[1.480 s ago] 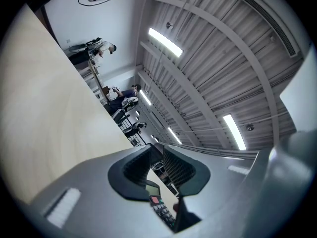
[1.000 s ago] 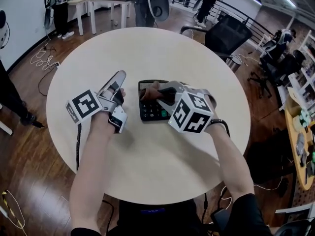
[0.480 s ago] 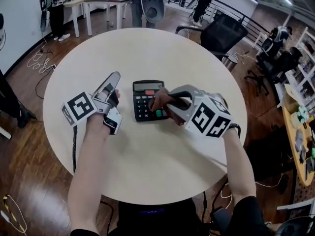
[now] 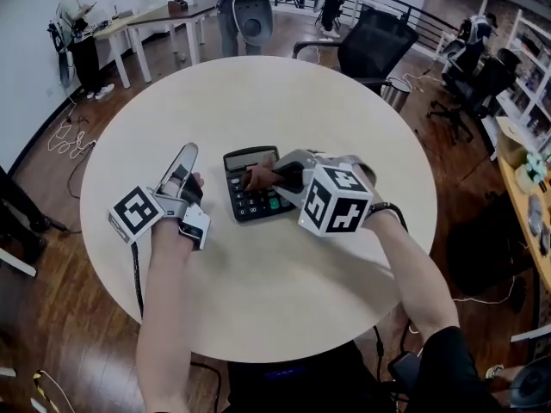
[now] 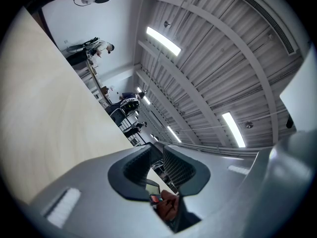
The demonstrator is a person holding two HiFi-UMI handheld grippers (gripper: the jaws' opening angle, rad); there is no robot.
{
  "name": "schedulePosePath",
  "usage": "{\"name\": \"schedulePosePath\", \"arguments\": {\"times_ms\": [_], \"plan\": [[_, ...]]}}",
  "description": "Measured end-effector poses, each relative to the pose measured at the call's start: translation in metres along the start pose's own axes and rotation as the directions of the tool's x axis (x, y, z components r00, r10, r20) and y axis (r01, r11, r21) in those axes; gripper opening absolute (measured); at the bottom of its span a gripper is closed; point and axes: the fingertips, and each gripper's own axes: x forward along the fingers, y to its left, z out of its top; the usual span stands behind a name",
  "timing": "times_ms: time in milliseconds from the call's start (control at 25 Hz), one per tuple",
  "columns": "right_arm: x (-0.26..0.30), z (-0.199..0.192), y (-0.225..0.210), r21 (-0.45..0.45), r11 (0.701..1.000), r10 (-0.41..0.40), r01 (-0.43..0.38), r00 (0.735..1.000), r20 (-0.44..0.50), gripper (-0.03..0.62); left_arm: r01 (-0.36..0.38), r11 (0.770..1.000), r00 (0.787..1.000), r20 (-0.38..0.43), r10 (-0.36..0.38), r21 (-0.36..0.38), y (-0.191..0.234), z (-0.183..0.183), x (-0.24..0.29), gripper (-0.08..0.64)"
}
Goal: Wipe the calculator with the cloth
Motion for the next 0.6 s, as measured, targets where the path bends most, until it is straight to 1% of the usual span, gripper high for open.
{"name": "schedulePosePath", "arguments": {"times_ms": [120, 240, 280, 320, 360, 440, 520, 560, 600], "plan": [[-0.015, 0.002, 0.035, -0.040, 0.996, 0.079, -0.079, 0.997, 0.011, 0.067, -0.001, 1.000, 1.000, -0.003, 0.001, -0.006, 0.001, -0.001, 0.000, 0.060], [-0.035, 0.002, 0.066, -0.069, 0.980, 0.189, -0.186, 0.981, 0.037, 0.067, 0.000, 1.000, 1.000, -0.006, 0.000, -0.002, 0.001, -0.002, 0.000, 0.060], [-0.040, 0.001, 0.067, -0.065, 0.977, 0.204, -0.201, 0.978, 0.047, 0.067, 0.000, 1.000, 1.000, -0.007, 0.000, 0.000, 0.000, -0.002, 0.001, 0.060], [-0.044, -0.002, 0.061, -0.049, 0.980, 0.195, -0.192, 0.979, 0.056, 0.067, 0.001, 1.000, 1.000, -0.008, -0.001, 0.009, 0.000, -0.001, 0.001, 0.060], [-0.044, -0.005, 0.048, -0.021, 0.987, 0.159, -0.158, 0.985, 0.064, 0.067, 0.002, 1.000, 1.000, -0.009, -0.001, 0.018, 0.001, 0.000, 0.001, 0.060], [-0.040, -0.013, 0.008, 0.054, 0.998, 0.029, -0.032, 0.998, 0.057, 0.067, 0.002, 1.000, 1.000, -0.011, -0.002, 0.023, 0.000, 0.000, 0.001, 0.060], [-0.031, -0.021, -0.033, 0.116, 0.988, -0.109, 0.105, 0.994, 0.029, 0.067, 0.000, 1.000, 1.000, -0.011, 0.000, 0.022, 0.000, 0.000, 0.000, 0.060], [-0.025, -0.023, -0.048, 0.134, 0.980, -0.154, 0.150, 0.988, 0.019, 0.067, 0.000, 1.000, 1.000, -0.009, 0.001, 0.022, 0.001, -0.001, 0.000, 0.060], [-0.018, -0.023, -0.058, 0.143, 0.974, -0.178, 0.174, 0.984, 0.016, 0.067, 0.001, 1.000, 1.000, -0.006, -0.001, 0.018, 0.000, -0.002, -0.001, 0.060]]}}
